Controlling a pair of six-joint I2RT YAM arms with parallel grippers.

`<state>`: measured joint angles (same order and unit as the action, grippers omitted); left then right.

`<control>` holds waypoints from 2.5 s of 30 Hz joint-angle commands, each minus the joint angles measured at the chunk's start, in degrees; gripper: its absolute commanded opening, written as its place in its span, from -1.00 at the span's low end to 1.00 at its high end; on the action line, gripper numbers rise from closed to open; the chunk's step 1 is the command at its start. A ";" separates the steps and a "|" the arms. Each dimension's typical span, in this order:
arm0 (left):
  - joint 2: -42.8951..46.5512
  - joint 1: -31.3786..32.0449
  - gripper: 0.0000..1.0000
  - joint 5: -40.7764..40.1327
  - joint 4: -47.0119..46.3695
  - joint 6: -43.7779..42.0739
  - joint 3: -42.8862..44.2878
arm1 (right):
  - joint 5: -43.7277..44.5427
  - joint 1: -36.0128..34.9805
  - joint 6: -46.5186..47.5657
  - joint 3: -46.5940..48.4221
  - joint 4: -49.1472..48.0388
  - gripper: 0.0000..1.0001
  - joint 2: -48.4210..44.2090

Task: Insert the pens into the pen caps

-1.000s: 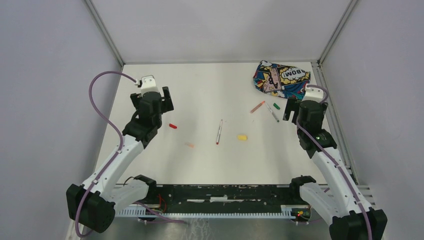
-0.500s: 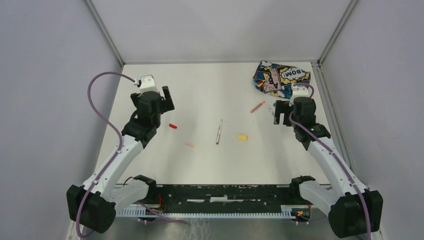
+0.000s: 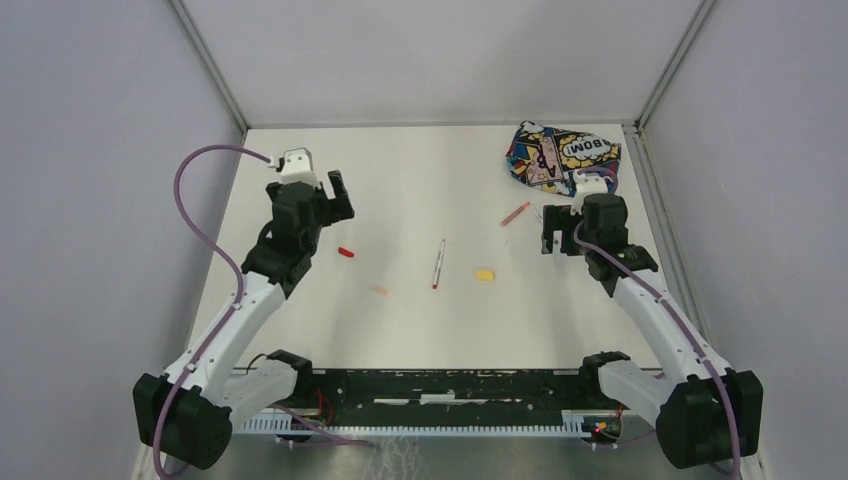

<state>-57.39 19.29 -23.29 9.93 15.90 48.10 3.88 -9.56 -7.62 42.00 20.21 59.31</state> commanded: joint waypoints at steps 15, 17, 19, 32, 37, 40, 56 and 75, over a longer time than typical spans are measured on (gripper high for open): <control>-0.48 -1.70 1.00 12.22 -2.12 4.89 0.92 | 0.11 0.27 -1.61 -2.54 -2.87 0.96 -3.57; -0.90 -1.64 1.00 11.25 -0.85 5.05 0.88 | 0.70 0.33 -1.98 -3.28 -3.45 0.96 -3.72; -0.14 -1.69 1.00 7.73 -0.36 5.06 0.08 | 1.04 0.25 -2.67 -3.91 -3.86 0.96 -3.78; -5.75 -1.71 0.98 -3.78 9.01 8.00 3.51 | -1.38 0.36 -5.04 -6.43 -6.90 0.96 -3.14; -8.47 -1.68 0.96 1.86 8.70 7.63 6.19 | -3.40 0.25 -5.34 -7.53 -7.62 0.96 -2.93; -11.11 -0.04 0.94 5.52 8.35 9.59 7.38 | -4.46 0.30 -5.31 -7.63 -7.81 0.96 -2.36; -26.86 22.12 0.76 8.27 3.46 13.59 9.83 | -10.56 0.28 -6.13 -9.07 -9.65 0.96 0.20; -48.60 28.42 0.15 10.80 9.03 6.99 23.10 | -11.72 0.25 -5.62 -10.71 -8.79 0.95 -0.88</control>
<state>-104.75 47.13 -11.00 17.43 26.00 68.20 -7.51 -9.56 -13.65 31.75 12.91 59.31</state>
